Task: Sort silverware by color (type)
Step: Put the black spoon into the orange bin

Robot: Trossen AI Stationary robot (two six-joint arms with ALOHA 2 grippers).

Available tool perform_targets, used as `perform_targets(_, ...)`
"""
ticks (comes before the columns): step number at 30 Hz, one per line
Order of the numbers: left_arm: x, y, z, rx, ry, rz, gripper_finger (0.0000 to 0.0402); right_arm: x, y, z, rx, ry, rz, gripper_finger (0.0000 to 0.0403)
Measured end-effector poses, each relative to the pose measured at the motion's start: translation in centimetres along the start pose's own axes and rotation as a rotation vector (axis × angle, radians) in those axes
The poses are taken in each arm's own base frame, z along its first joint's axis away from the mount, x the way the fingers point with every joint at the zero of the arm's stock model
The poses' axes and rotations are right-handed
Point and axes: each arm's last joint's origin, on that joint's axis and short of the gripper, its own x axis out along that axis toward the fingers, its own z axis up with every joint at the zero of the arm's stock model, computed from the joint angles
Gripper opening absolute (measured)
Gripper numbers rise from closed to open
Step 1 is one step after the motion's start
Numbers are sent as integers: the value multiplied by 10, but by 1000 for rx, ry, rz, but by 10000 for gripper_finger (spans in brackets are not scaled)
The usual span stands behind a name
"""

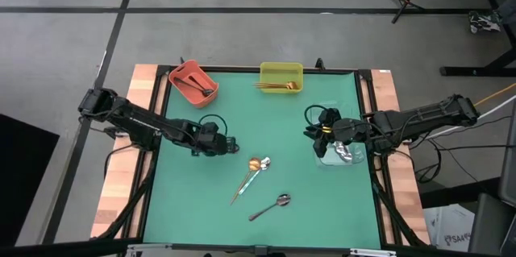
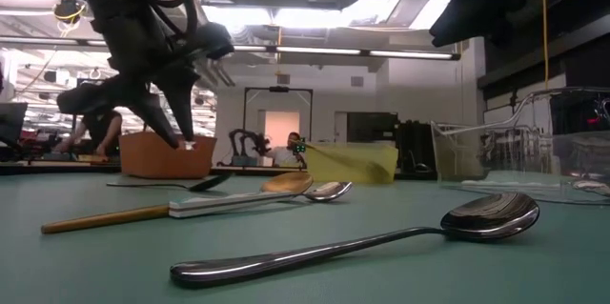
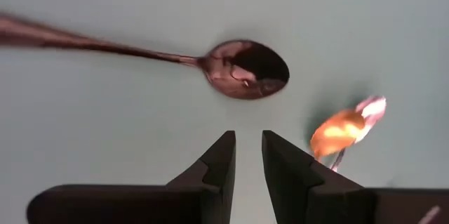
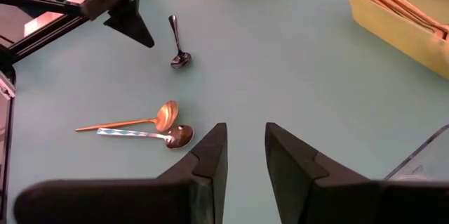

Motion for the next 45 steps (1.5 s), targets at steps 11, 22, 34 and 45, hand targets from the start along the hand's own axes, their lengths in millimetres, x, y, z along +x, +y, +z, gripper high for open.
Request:
perform_targets(11,19,2,18,-297,-12,79,66,0,0,0,0,0,0,88)
perform_targets(22,32,5,37,-411,-14,135,66,0,0,0,-40,0,-1,88)
perform_targets(34,32,6,41,-486,28,150,66,0,0,0,-49,0,0,88)
perform_targets(45,31,11,43,-539,-41,197,66,0,0,0,-49,0,0,88)
